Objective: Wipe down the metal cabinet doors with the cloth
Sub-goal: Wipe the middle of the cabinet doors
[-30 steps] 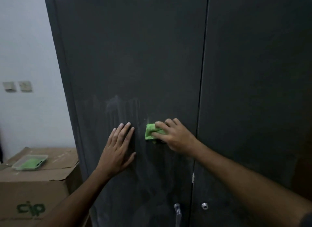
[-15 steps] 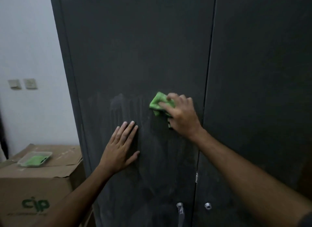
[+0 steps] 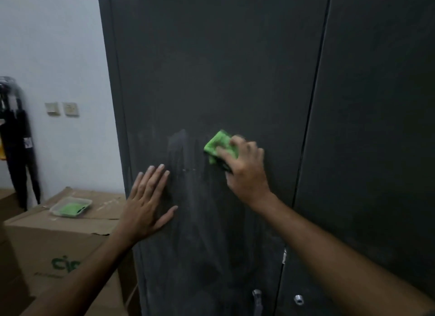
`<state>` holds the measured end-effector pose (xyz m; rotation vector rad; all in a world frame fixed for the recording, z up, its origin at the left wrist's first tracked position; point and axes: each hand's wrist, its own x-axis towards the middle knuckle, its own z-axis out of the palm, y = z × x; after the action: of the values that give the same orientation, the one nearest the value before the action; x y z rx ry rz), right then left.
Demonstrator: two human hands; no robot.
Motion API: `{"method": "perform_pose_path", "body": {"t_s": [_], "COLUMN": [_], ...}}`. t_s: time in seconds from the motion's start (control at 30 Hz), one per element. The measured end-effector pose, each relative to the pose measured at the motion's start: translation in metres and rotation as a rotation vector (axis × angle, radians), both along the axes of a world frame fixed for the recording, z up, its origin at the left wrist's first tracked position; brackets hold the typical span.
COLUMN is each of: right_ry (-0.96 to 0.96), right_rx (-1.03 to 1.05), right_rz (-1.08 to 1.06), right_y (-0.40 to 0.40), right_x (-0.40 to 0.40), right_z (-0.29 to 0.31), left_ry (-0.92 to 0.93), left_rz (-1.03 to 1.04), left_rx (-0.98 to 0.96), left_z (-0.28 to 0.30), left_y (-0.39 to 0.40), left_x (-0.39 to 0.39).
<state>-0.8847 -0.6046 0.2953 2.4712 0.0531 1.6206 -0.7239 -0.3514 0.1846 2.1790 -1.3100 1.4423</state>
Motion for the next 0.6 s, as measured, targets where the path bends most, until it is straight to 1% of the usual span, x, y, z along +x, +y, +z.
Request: {"method": "perform_pose_path", "body": {"t_s": [0.07,0.1,0.13,0.17,0.23,0.27,0.3,0.33,0.37,0.4,0.43,0.47,0.5,0.53,0.6], "right_ry": [0.204,0.237,0.216,0.159,0.002,-0.066,-0.098,-0.062,0.033,0.168,0.307,0.355,0.323,0.239,-0.006], "right_rx": [-0.294,-0.366,-0.359,-0.273,0.025,0.125,0.156,0.102,-0.039,-0.214,-0.359,-0.438,-0.436,-0.339,0.034], "right_rz": [0.025,0.026,0.014,-0.002,-0.038,-0.050,-0.052,-0.033,-0.002,0.030,0.039,0.031,0.006,-0.018,-0.045], "right_y": [0.001,-0.004,-0.009,-0.010,-0.006,0.002,0.011,0.020,0.026,0.028,0.025,0.020,0.015,0.013,0.018], "right_x": [-0.006,-0.009,-0.009,-0.005,0.004,0.008,0.012,0.015,0.015,0.012,0.006,0.003,0.004,0.008,0.019], "right_z": [-0.012,-0.003,0.010,0.024,0.045,0.045,0.037,0.022,0.004,-0.012,-0.018,-0.013,-0.002,0.011,0.032], "left_ry": [-0.004,0.008,0.022,0.033,0.041,0.043,0.043,0.045,0.045,0.044,0.041,0.038,0.034,0.031,0.026], "left_rz": [0.043,0.057,0.061,0.056,0.028,0.011,-0.006,-0.017,-0.025,-0.031,-0.039,-0.046,-0.051,-0.058,-0.074], "left_rx": [-0.001,0.016,0.036,0.054,0.066,0.057,0.046,0.041,0.042,0.046,0.050,0.052,0.052,0.051,0.040], "left_z": [0.001,0.002,0.003,0.003,0.001,0.000,0.000,0.000,0.000,0.001,0.001,0.001,0.001,0.001,0.000], "left_y": [0.023,0.032,0.038,0.040,0.040,0.038,0.037,0.037,0.037,0.039,0.039,0.040,0.040,0.039,0.038], "left_x": [0.017,0.025,0.032,0.038,0.046,0.048,0.050,0.051,0.052,0.053,0.054,0.055,0.055,0.056,0.058]}}
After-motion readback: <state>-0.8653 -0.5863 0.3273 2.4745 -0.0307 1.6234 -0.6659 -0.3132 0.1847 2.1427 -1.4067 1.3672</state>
